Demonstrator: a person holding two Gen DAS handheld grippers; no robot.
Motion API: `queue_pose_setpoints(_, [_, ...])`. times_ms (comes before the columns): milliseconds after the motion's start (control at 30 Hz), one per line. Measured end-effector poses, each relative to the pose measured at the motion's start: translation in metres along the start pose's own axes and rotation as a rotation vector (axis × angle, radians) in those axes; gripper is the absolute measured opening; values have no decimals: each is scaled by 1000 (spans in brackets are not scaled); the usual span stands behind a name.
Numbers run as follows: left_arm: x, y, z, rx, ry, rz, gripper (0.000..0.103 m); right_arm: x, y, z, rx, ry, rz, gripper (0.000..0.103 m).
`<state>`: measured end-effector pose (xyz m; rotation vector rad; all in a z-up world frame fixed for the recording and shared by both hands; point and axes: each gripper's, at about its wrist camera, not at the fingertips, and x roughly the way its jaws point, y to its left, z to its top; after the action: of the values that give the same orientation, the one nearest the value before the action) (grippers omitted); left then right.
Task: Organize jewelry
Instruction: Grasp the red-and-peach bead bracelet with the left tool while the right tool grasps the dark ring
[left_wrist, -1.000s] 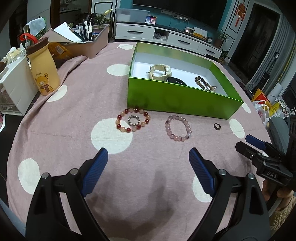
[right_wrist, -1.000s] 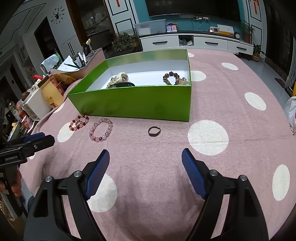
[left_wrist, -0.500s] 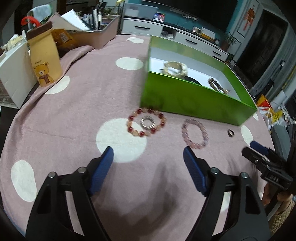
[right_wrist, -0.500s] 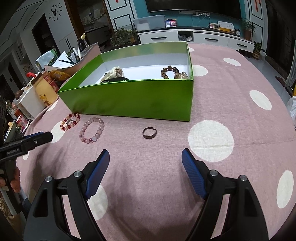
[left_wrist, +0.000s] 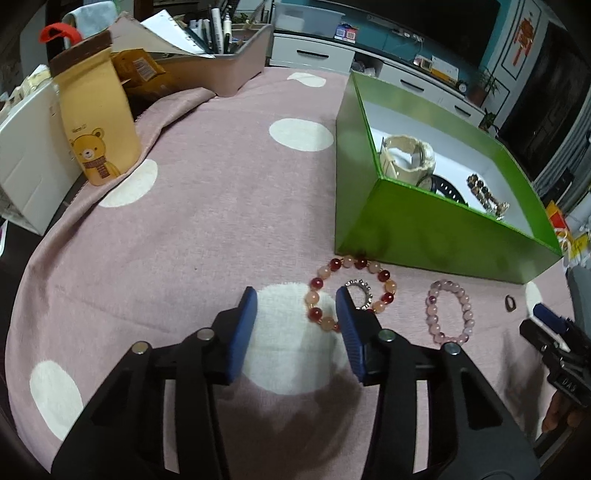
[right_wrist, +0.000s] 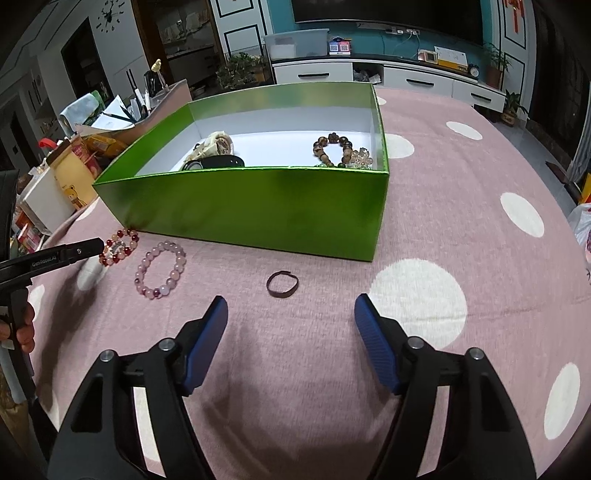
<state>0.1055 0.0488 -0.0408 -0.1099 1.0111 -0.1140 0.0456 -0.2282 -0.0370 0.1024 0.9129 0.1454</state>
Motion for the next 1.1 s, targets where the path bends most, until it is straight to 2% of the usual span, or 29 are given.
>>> queue_pose_setpoints(167, [6,-9,1,78,-4,49,41,5,2,3,-21,4,-10,65])
queue_pose_setpoints(267, [7,-15,0,134,-10,73,29,8,4,4,-34,6,-15,61])
queue_pose_setpoints(400, [7,-23,-3,190,-20,55,9,13,5,6,-47,13,-24,56])
queue_pose_setpoints(533, [5,-20,-1,143,-21,27,7,18,6,6,-55,17,-33,49])
queue_pose_setpoints(667, [-17,-21,4,118,-88,-24,7,19,6,8,-66,12,-42,44])
queue_pose_setpoints(767, [-31,-25,11,128,-126,-39,7,20,8,9,-79,9,-49,37])
queue_pose_setpoints(833, [-42,-30,16,138,-151,-54,7,21,11,8,-102,3,-63,27])
queue_pose_setpoints(900, [-51,-35,19,144,-172,-69,7,21,15,7,-129,-4,-67,21])
queue_pose_setpoints(967, [-60,-39,20,148,-189,-79,7,21,18,7,-149,-10,-82,21])
queue_pose_setpoints(1100, [-73,-44,21,149,-205,-96,7,15,16,7,-132,-27,-60,21])
